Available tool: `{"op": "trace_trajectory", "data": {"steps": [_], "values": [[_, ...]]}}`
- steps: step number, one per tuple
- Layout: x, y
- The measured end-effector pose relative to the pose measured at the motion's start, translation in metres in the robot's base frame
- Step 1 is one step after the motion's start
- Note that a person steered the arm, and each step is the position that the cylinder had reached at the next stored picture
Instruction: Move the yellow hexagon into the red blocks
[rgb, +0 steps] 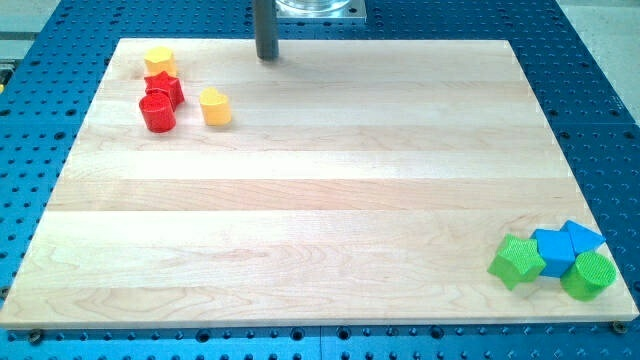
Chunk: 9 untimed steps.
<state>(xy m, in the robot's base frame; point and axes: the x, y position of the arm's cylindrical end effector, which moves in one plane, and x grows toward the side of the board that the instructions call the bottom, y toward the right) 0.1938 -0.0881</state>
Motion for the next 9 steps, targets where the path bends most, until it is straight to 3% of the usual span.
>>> {"op": "trace_trajectory", "data": {"steps": [2,4,5,7,9], "values": [[-0.002,-0.022],[-0.002,-0.165],[-0.002,-0.181],[0.027,-0.155],[0.028,-0.138]]}}
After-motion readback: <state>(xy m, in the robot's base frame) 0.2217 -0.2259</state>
